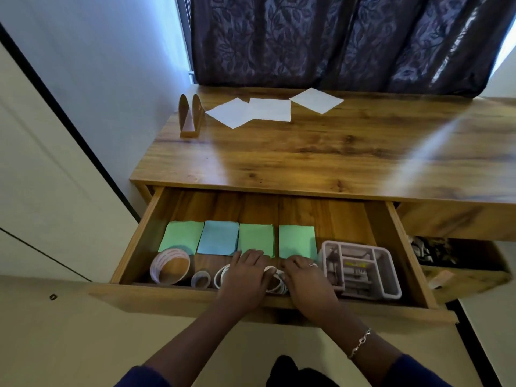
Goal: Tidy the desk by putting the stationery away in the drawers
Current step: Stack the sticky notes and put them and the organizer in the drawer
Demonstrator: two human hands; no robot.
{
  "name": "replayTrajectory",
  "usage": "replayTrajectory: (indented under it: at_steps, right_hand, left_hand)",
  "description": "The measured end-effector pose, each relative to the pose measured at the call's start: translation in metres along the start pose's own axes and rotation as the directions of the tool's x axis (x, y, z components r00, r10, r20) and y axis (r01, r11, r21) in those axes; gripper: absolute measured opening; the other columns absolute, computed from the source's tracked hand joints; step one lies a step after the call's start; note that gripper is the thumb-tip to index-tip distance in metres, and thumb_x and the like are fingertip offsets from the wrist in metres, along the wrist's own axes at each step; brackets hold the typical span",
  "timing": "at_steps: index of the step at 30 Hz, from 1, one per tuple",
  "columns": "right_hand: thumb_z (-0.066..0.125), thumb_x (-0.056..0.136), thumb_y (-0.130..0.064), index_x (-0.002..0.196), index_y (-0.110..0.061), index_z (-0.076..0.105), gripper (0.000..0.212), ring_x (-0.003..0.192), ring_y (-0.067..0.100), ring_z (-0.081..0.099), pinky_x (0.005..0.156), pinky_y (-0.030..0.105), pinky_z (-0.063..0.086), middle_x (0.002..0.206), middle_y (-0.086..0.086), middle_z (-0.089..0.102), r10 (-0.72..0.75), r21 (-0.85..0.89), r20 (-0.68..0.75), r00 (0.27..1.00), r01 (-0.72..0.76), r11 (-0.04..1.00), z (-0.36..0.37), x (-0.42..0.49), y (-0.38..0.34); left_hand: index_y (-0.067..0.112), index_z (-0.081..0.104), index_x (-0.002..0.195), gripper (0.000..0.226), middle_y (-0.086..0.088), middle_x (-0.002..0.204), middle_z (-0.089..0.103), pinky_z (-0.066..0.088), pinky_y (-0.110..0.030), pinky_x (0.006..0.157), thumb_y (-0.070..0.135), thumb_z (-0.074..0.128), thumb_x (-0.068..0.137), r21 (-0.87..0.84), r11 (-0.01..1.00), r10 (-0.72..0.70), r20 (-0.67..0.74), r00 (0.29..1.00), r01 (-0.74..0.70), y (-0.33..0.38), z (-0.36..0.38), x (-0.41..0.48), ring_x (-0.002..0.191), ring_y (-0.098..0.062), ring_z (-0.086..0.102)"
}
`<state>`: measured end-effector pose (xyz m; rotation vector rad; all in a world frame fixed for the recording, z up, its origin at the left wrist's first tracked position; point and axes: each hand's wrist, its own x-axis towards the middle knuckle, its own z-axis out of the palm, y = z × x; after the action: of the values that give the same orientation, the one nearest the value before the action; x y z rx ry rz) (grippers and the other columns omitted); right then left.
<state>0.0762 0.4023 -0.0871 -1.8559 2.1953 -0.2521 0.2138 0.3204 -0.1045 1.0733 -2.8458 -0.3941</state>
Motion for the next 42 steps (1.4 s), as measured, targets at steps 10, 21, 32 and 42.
replayTrajectory:
  at_steps: [10, 21, 32, 42]
  right_hand:
    - [0.040, 0.086, -0.040, 0.110, -0.014, 0.062, 0.042, 0.092, 0.017, 0.064, 0.077, 0.026, 0.052, 0.104, 0.002, 0.066, -0.067, -0.001, -0.178, 0.982, 0.068, 0.998, -0.003, -0.012, -0.006]
    - [0.036, 0.089, -0.058, 0.133, -0.006, 0.046, 0.070, 0.125, 0.025, 0.050, 0.102, 0.031, 0.031, 0.134, 0.011, 0.053, -0.183, -0.069, -0.051, 0.982, 0.179, 0.981, -0.019, 0.038, 0.014]
    - [0.053, 0.063, -0.074, 0.135, 0.006, 0.026, 0.111, 0.132, 0.037, 0.036, 0.107, 0.045, 0.032, 0.139, 0.024, 0.044, -0.175, -0.407, 0.068, 0.982, 0.187, 0.894, -0.034, 0.123, 0.053]
    - [0.085, 0.043, -0.039, 0.112, -0.013, 0.058, 0.079, 0.097, 0.030, 0.059, 0.080, 0.044, 0.052, 0.109, 0.013, 0.060, -0.225, -0.464, -0.095, 0.970, 0.157, 0.872, -0.046, 0.170, 0.055]
  left_hand:
    - [0.006, 0.049, 0.131, 0.056, -0.010, 0.132, 0.056, 0.025, -0.041, 0.110, 0.040, 0.046, 0.086, -0.079, 0.935, 0.329, -0.157, 0.931, -0.344, -0.007, -0.004, -0.016, 0.127, -0.024, 0.049]
    - [0.011, 0.032, 0.142, 0.077, -0.007, 0.148, 0.035, 0.025, -0.035, 0.115, 0.052, 0.052, 0.080, -0.226, 0.925, 0.277, -0.144, 0.950, -0.304, -0.028, -0.013, 0.038, 0.140, -0.019, 0.025]
    - [0.015, -0.003, 0.148, 0.107, 0.000, 0.157, -0.012, -0.019, -0.028, 0.112, 0.076, 0.041, 0.072, 0.094, 0.991, 0.100, -0.108, 0.989, -0.090, -0.045, -0.033, 0.114, 0.141, -0.013, -0.020]
    - [0.009, 0.067, 0.105, 0.061, -0.010, 0.105, 0.067, 0.053, -0.043, 0.084, 0.045, 0.082, 0.058, 0.364, 0.930, 0.141, -0.248, 0.958, -0.043, -0.044, -0.038, 0.162, 0.097, -0.029, 0.066]
